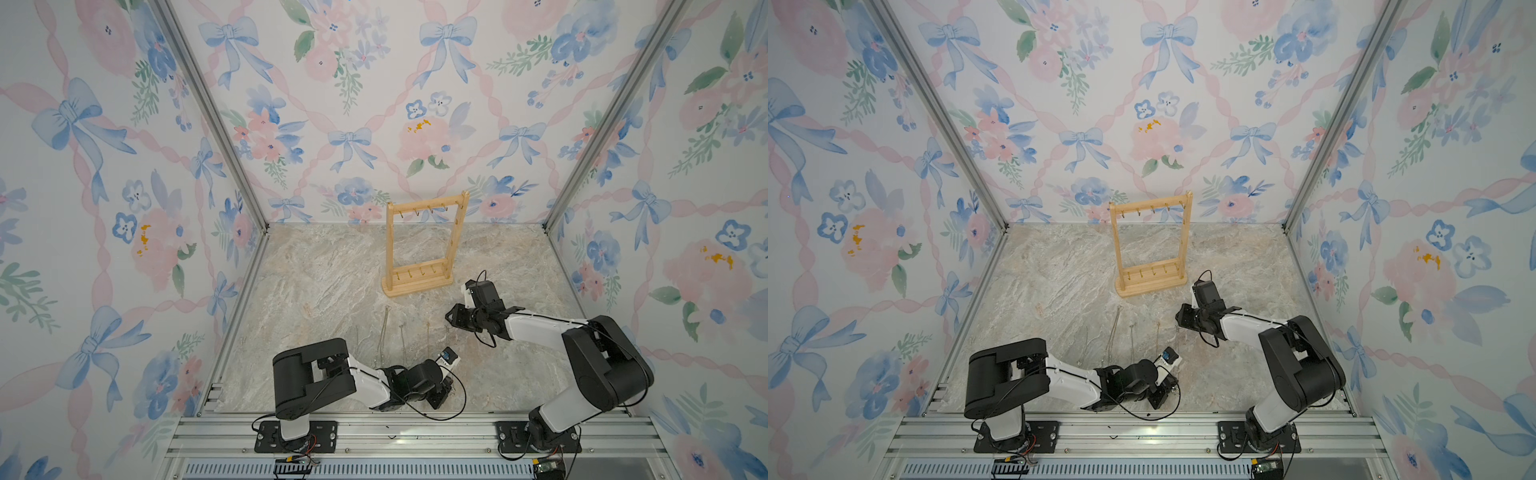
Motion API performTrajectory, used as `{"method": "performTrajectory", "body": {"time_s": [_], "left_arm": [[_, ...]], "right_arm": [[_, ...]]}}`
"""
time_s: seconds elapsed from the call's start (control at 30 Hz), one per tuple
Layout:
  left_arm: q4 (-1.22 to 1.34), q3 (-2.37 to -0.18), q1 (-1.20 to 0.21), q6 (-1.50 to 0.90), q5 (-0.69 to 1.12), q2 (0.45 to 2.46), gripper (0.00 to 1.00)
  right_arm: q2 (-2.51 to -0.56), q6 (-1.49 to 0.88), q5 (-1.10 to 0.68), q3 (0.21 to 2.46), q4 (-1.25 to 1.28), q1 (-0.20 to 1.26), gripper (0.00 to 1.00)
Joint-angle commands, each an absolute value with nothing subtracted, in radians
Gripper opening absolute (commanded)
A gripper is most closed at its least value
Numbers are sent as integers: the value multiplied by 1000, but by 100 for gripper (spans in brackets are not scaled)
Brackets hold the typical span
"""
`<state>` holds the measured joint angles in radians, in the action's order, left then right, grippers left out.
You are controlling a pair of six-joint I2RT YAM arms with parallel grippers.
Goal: Take the necklace off the jewelry display stand
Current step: Place the necklace at the center of the board.
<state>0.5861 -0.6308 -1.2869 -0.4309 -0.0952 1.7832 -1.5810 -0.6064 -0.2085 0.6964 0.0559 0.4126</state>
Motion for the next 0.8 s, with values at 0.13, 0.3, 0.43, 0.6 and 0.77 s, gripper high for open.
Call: {"method": "performTrajectory", "body": {"time_s": [0.13,0.3,0.43,0.6,0.77], "left_arm": [[500,-670,-1290,-420,-129,1723,13],[479,-676,-1292,-414,-141,1672,16],[472,-676,-1288,-397,-163,1596,26],[461,-660,-1257,-362,-206,1472,39],[448,-635,-1187,-335,-234,1321,56]], "right_arm": [[-1450,-609,-190,611,188,401,34],[-1305,-593,-139,517,279,392,36],[-1142,-582,-10,430,298,380,38],[-917,-566,165,309,337,371,41],[-723,-562,337,200,373,371,49]]}}
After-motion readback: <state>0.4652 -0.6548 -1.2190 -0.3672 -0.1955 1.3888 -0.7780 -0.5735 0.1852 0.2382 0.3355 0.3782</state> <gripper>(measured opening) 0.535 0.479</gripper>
